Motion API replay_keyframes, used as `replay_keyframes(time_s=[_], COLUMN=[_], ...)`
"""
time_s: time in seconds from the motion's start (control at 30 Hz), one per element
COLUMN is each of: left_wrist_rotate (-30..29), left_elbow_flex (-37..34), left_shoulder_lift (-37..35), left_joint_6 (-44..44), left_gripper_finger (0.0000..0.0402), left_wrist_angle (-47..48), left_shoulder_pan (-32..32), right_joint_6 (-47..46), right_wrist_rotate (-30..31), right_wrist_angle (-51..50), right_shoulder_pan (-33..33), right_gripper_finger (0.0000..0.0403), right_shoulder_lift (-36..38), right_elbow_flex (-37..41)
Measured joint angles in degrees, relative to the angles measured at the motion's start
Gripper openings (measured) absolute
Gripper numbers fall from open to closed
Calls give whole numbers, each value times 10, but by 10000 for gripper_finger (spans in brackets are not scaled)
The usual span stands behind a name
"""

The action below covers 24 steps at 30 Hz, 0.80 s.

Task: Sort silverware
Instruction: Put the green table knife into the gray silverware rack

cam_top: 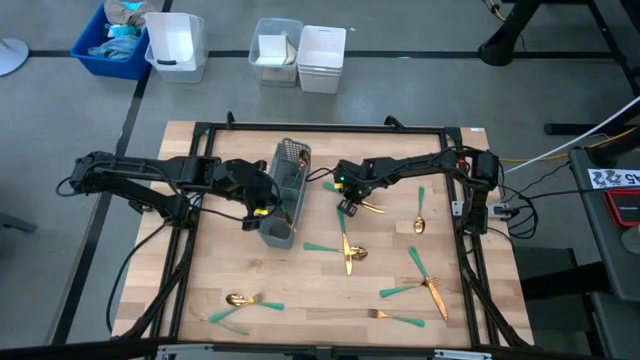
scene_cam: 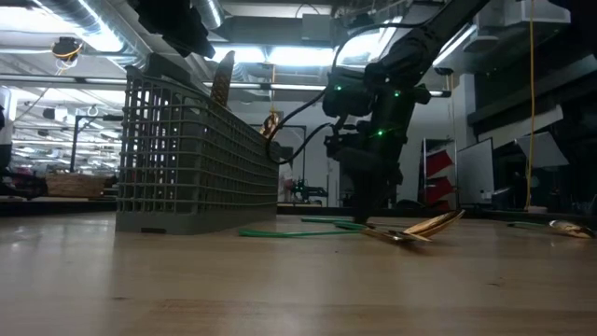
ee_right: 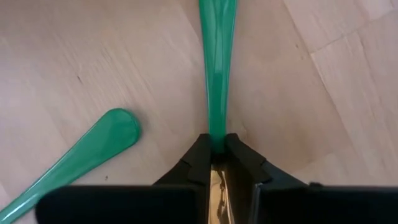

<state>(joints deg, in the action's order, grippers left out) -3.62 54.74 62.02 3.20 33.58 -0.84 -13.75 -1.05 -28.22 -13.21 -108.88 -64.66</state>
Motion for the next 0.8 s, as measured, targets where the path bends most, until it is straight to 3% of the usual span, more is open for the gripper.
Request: replay_keyframes(time_s=[0.8], left_wrist_rotate=[0], left_elbow_flex=[0], left_shoulder_lift=[0], left_joint_6=[0], left_gripper_finger=[4], left_wrist_angle=[0], left_shoulder_pan=[0], right_joint_6=[68], right_wrist_rotate=[-11], right_wrist_angle=[-226], right_shoulder_pan=[1], right_gripper_finger=[33], right_shoulder_lift=[-1], right_elbow_flex=[-138])
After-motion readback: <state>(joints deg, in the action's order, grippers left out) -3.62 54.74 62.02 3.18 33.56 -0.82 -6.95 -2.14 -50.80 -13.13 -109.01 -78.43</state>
